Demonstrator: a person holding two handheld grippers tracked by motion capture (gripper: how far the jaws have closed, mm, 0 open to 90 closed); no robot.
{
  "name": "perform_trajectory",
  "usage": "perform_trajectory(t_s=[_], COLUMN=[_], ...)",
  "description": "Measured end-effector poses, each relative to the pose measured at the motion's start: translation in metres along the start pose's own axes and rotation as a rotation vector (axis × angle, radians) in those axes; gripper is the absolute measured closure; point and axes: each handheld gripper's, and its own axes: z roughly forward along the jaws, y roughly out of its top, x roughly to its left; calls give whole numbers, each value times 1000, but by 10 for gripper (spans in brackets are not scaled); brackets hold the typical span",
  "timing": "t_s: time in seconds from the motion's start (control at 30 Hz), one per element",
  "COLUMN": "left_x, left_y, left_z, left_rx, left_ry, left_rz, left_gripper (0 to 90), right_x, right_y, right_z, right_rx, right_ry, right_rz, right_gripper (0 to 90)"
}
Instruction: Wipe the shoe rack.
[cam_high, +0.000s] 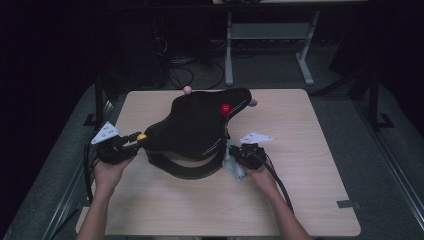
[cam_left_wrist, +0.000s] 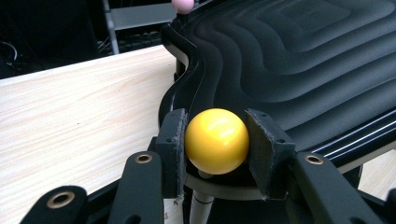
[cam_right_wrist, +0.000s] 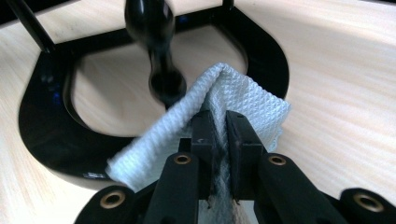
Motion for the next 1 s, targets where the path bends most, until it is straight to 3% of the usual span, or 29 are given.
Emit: perform_trajectory(t_s=[0.13, 0.2, 0.27, 0.37, 0.47, 0.57, 0.67, 1.0], left_x=[1, 2, 3, 5, 5, 6, 5, -4], left_y=[1, 1, 1, 3, 4, 6, 6, 17], left_z=[1, 2, 3, 5, 8, 10, 14, 35], left_rx=[1, -2, -4, -1, 2, 4, -3, 9], left_ry=[6, 5, 7, 3, 10, 7, -2, -26], left_rz=[-4, -8, -13, -14, -15, -11, -11, 10], left_gripper=[599, 600, 600, 601, 600, 600, 601, 601], right_x=[3, 2, 4, 1, 4, 3, -2, -15], right_y=[-2, -5, -4, -3, -6, -3, -1, -9], right_z=[8, 11, 9, 5, 12, 9, 2, -10], right_rx=[71, 105, 95, 48, 109, 101, 47, 68], right_ry=[-6, 15, -5, 7, 10, 2, 7, -9], right_rz=[-34, -40, -56, -32, -73, -68, -31, -21], right_gripper=[823, 820, 821, 821, 822, 821, 823, 823])
